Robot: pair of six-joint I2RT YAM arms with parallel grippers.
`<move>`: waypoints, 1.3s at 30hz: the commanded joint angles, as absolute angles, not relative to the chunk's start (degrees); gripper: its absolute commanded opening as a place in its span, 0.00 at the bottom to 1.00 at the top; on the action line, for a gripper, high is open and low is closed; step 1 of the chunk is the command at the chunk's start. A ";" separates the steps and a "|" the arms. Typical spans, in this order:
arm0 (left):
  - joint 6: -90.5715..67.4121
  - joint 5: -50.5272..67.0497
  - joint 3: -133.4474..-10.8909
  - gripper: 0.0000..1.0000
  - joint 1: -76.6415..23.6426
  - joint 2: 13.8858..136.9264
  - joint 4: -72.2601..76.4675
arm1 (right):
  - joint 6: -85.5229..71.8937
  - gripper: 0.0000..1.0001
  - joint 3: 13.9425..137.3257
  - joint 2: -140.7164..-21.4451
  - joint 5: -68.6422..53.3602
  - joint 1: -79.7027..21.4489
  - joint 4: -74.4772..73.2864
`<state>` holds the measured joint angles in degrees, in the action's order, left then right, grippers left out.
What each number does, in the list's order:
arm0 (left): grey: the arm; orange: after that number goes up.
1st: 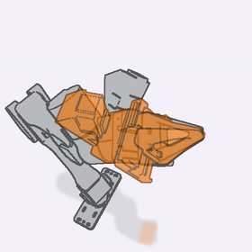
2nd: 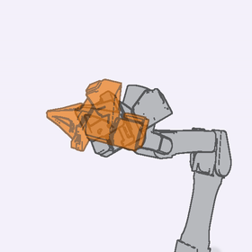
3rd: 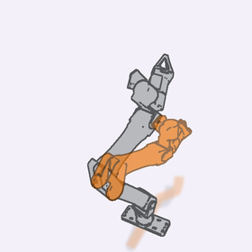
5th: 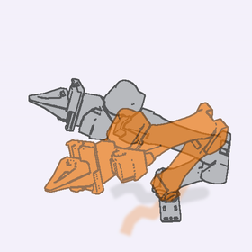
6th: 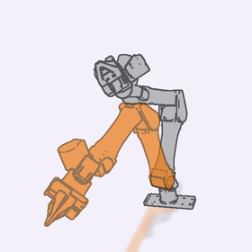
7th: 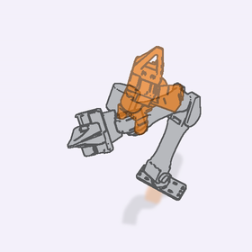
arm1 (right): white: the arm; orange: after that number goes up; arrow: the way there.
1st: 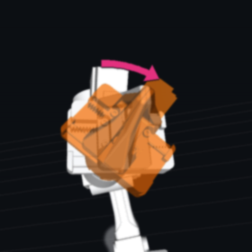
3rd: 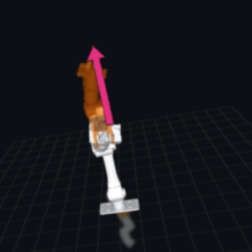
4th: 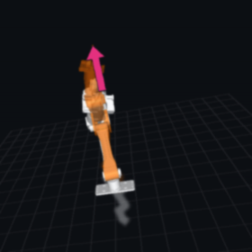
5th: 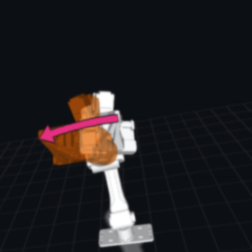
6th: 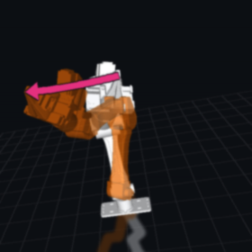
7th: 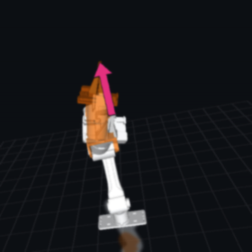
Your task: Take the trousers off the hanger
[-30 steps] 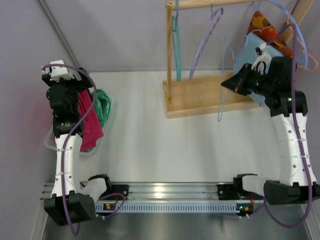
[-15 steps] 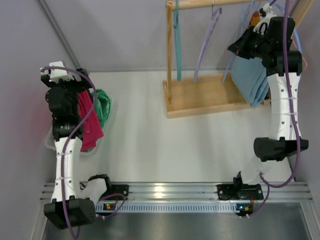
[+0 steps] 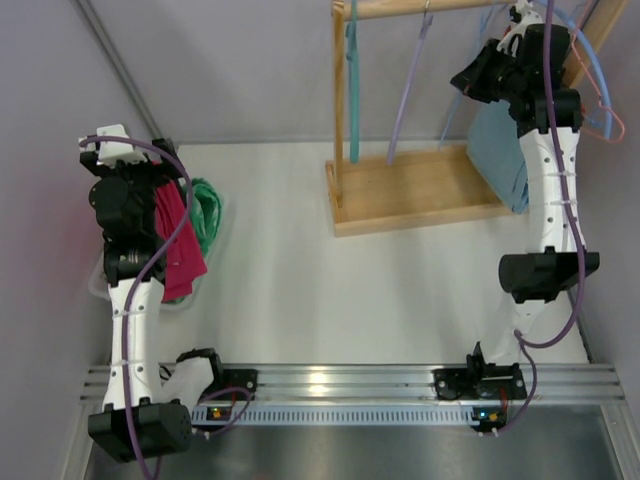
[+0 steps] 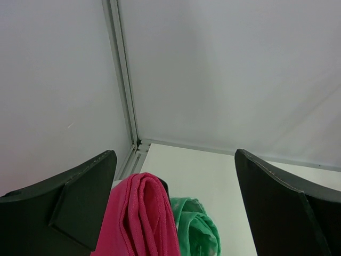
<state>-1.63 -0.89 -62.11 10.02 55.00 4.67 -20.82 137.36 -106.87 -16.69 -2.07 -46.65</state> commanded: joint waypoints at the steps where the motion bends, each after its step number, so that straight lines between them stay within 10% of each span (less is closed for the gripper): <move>1: -2.02 -0.44 -62.05 0.98 9.84 53.88 4.66 | -21.36 0.00 140.10 -108.19 -17.14 -1.84 -40.78; 8: -1.76 4.11 -62.22 0.99 9.76 54.23 3.43 | -20.04 0.00 137.91 -110.13 -16.52 -1.76 -41.04; 22: 1.58 8.17 -83.74 0.99 7.39 71.62 -18.71 | -20.31 0.88 118.41 -92.48 -19.34 -1.23 -33.75; 26: 3.60 2.03 -89.37 0.98 2.04 78.47 -23.81 | -19.34 0.99 110.60 -85.90 -19.16 -1.05 -32.00; 39: 4.65 -1.95 -98.18 0.99 -13.97 89.74 -33.40 | -12.84 0.99 80.26 -63.29 -21.34 4.74 -29.27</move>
